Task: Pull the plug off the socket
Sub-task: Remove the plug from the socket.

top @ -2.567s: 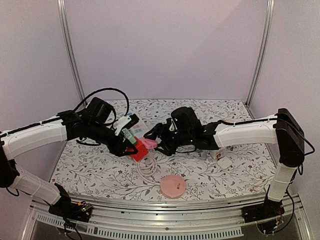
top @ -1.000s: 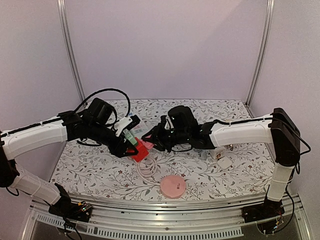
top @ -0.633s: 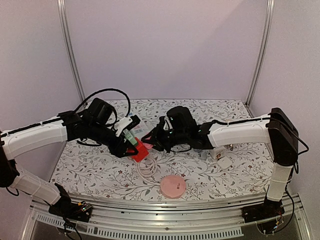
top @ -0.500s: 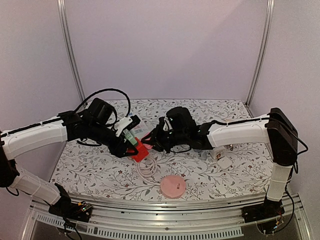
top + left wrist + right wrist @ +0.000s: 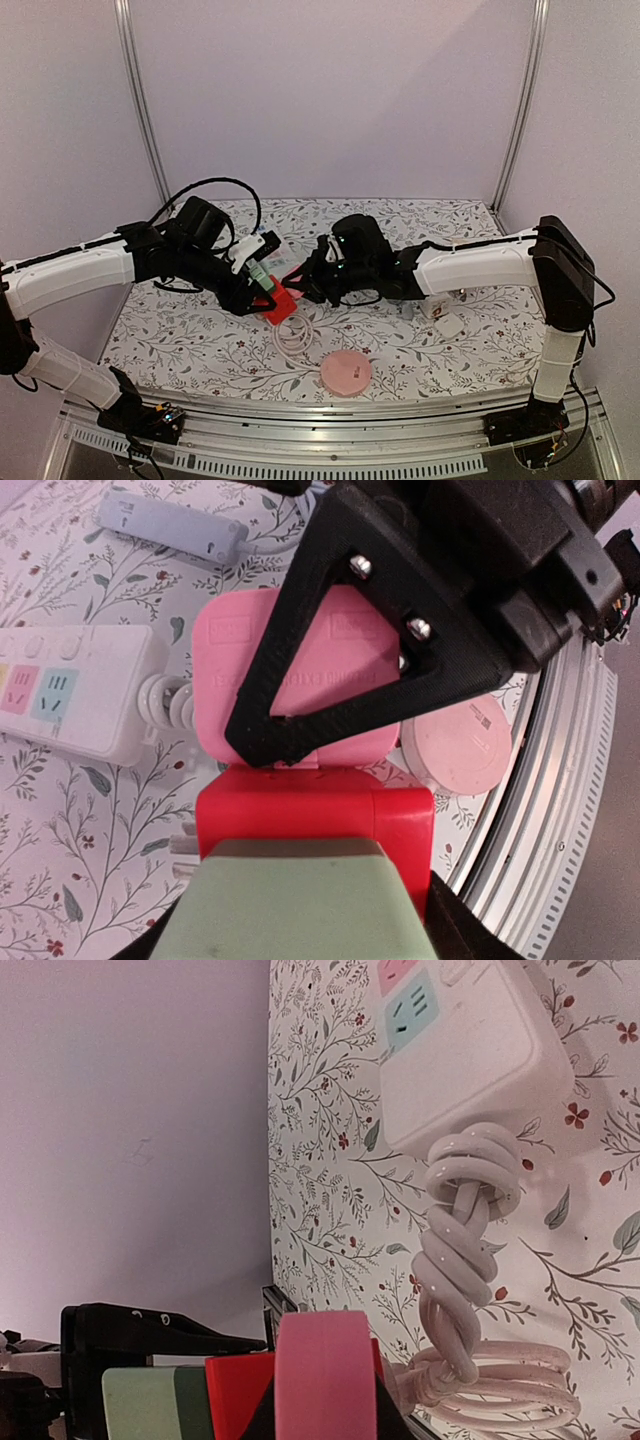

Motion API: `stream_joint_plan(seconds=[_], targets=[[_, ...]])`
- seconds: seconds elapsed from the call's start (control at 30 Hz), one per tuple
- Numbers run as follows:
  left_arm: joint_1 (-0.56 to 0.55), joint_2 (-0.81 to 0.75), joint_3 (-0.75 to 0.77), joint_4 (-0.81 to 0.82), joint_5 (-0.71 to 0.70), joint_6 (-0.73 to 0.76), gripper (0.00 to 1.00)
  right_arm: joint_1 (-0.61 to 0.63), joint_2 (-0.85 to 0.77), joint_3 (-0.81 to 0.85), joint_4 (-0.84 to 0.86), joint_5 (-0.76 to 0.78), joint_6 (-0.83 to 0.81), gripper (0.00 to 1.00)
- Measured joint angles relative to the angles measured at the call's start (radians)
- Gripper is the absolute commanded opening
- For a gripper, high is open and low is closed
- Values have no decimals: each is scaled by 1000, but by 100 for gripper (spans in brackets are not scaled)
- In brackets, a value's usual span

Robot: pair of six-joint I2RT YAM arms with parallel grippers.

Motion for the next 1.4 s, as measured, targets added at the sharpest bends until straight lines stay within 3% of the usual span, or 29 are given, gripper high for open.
stream_joint_plan(seconds=[0.87, 1.4], targets=[[29, 0, -11, 27, 93, -27, 21, -8, -41, -75, 71, 8, -25, 0], [-6, 0, -11, 32, 56, -4, 21, -10, -60, -107, 86, 14, 91, 0]])
